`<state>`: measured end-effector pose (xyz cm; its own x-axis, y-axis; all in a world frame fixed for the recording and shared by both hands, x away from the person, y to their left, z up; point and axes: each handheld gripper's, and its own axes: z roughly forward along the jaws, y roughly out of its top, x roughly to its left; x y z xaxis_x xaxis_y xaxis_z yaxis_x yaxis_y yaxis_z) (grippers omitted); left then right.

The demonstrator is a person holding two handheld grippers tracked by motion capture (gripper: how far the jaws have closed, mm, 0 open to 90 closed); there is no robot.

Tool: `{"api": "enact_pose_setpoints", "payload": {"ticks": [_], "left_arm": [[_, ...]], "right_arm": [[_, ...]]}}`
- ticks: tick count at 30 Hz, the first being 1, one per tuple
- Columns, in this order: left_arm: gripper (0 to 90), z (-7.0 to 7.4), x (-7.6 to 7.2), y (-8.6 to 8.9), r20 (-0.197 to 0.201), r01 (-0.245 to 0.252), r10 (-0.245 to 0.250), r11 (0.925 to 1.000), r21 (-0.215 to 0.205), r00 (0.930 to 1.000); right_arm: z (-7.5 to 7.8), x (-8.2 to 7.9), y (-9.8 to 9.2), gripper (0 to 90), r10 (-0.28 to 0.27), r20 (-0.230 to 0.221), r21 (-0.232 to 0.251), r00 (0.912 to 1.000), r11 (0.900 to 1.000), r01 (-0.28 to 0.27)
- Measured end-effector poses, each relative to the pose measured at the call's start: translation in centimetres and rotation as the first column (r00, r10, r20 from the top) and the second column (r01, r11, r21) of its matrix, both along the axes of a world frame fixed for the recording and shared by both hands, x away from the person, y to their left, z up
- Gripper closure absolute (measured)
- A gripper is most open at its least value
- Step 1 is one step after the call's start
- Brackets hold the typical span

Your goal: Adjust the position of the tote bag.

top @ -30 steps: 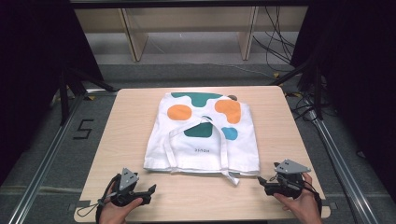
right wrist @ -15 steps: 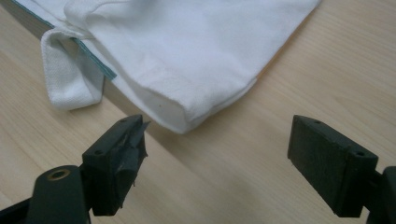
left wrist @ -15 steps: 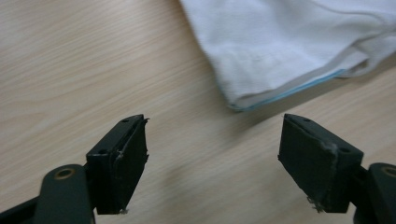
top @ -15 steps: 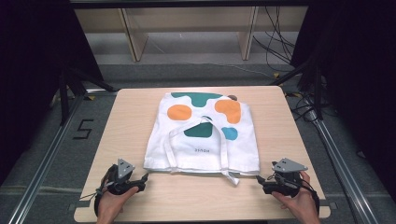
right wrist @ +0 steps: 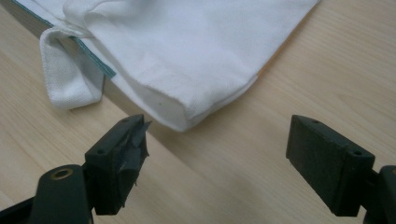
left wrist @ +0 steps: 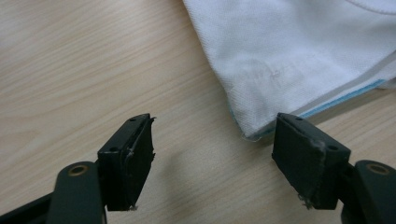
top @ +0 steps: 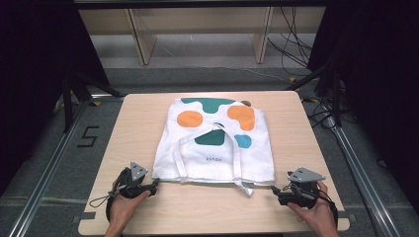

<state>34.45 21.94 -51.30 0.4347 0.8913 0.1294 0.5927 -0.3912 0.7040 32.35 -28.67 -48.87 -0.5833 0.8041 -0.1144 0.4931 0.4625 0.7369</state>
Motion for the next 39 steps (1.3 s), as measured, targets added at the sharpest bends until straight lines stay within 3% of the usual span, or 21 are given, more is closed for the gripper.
{"api": "enact_pose_setpoints", "payload": {"ticks": [5,7,10,15,17,19,21,22,23,25,26,27,29,33,34,36,37,39], "left_arm": [[34.3,0.0,-0.4,-0.6,0.003,0.024,-0.024,0.9991,0.035,0.9997],[33.9,-0.1,-0.5,-0.7,0.004,0.015,-0.015,0.9997,0.018,0.9999],[33.1,0.1,-0.5,-0.7,-0.002,0.019,-0.019,0.9994,0.029,0.9998],[32.4,0.0,-0.1,-0.2,0.011,-0.032,0.032,0.9994,0.008,0.9994],[32.5,0.0,0.0,-0.1,0.001,-0.026,0.026,0.9996,0.012,0.9997],[32.8,0.2,0.1,-0.3,0.025,-0.027,0.027,0.9996,0.012,0.9993],[34.4,0.5,0.3,-0.8,0.076,-0.041,0.042,0.9991,-0.014,0.9962],[35.1,0.5,0.3,-0.8,0.076,-0.041,0.042,0.9991,-0.014,0.9962],[36.4,0.8,0.6,-1.4,0.099,-0.04,0.041,0.9992,-0.005,0.9942],[38.4,0.8,0.9,-1.7,0.114,-0.039,0.039,0.9992,-0.002,0.9927],[38.4,0.9,1.2,-2.0,0.129,-0.035,0.032,0.9991,0.025,0.9911],[41.2,0.9,1.6,-2.3,0.143,-0.036,0.032,0.999,0.025,0.9892],[43.1,0.9,2.2,-2.3,0.143,-0.028,0.021,0.9983,0.05,0.9895],[51.2,0.4,2.6,-2.3,0.119,-0.005,-0.001,0.9985,0.054,0.9929],[52.1,0.2,2.5,-2.4,0.094,0.016,-0.023,0.9971,0.074,0.9953],[52.2,0.1,2.4,-2.4,0.087,0.021,-0.028,0.9967,0.078,0.9958],[52.5,0.1,2.4,-2.2,0.055,0.042,-0.048,0.9934,0.107,0.9973],[54.2,0.0,2.4,-2.1,0.05,0.039,-0.044,0.9955,0.086,0.9978]], "right_arm": [[0.0,0.0,0.0,21.5,0.001,-0.005,-0.001,1.0,1.0,-0.001],[0.1,0.0,0.0,21.4,0.002,-0.009,-0.001,1.0,1.0,-0.002],[0.0,0.0,0.0,21.5,0.001,-0.003,0.001,1.0,1.0,-0.001],[0.0,0.0,0.0,22.0,0.006,-0.004,-0.001,1.0,1.0,-0.006],[0.0,0.0,0.0,22.0,0.006,-0.004,-0.002,1.0,1.0,-0.006],[0.1,-0.1,0.1,22.2,-0.011,-0.025,0.004,0.9996,1.0,0.011],[0.1,-0.1,0.1,22.7,-0.003,-0.02,0.0,0.9998,1.0,0.003],[0.1,-0.1,0.1,22.7,-0.003,-0.02,0.0,0.9998,1.0,0.003],[0.1,0.2,0.1,22.8,0.003,0.008,-0.002,1.0,1.0,-0.003],[0.1,0.2,0.1,22.8,0.001,0.011,-0.001,0.9999,1.0,-0.001],[0.2,0.1,0.2,22.8,-0.012,-0.005,0.01,0.9999,1.0,0.012],[0.1,0.2,0.2,23.0,0.015,0.019,-0.002,0.9997,1.0,-0.015],[0.2,0.2,0.3,23.0,0.007,0.018,-0.003,0.9998,1.0,-0.007],[0.1,0.4,0.7,23.3,0.027,0.018,-0.014,0.9995,1.0,-0.027],[0.1,0.5,1.0,24.2,0.039,0.015,-0.021,0.9991,0.999,-0.039],[0.1,0.6,1.1,24.6,0.043,0.018,-0.024,0.9989,0.999,-0.042],[0.0,0.9,1.2,27.6,0.055,0.024,-0.038,0.9982,0.998,-0.054],[0.0,1.0,1.4,31.5,0.044,0.017,-0.053,0.9989,0.998,-0.043]]}}
